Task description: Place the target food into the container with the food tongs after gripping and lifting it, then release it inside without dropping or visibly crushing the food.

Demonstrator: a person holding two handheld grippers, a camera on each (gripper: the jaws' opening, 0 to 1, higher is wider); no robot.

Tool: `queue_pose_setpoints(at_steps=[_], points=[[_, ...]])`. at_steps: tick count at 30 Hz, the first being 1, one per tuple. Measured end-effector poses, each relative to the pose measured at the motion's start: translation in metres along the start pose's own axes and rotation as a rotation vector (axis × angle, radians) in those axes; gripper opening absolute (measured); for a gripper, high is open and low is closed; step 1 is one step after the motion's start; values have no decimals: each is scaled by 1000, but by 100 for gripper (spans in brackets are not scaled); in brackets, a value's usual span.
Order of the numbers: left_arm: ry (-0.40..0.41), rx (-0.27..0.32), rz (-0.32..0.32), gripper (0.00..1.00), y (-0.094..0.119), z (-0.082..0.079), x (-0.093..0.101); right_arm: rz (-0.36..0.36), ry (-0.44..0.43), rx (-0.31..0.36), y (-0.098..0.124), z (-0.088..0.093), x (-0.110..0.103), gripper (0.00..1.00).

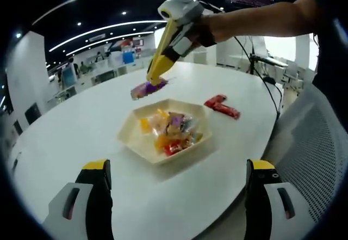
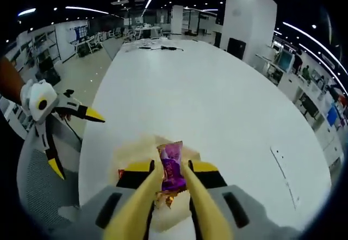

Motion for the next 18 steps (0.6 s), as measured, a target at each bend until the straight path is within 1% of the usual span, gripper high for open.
queue_pose_setpoints(at_steps=[3, 7, 9, 11, 13, 15, 18], points=[[-2, -4, 3, 99, 0, 1, 1, 5, 12, 2, 4, 2, -3, 24], [-2, -3, 4, 99, 0, 1, 0, 9, 11, 33, 23, 7, -2, 24], [1, -1, 4, 99, 0, 1, 0, 9, 14, 47, 35, 14, -4, 25], [2, 1, 5, 99, 1, 0, 0, 16, 18, 48, 48, 26, -3, 25], [4, 1, 8, 99, 0, 0, 1, 13, 26, 65, 59, 35, -6, 25], [6, 3, 8, 99, 0, 0, 1, 38, 19, 54, 71, 49, -5, 26], [9, 2, 6, 99, 0, 0, 0, 48, 10, 65, 88, 65, -5, 26]])
Point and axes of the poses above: the point that each gripper's makers call its tool centre point, and the gripper's own axes: y roughly backward along the fingers, x roughly to its right, z roughly out of its underside, the point moved 7 cm from there along y, roughly backward along the fingers, and after that the axes turned 13 degrees about -z, right-handed, at the moved point
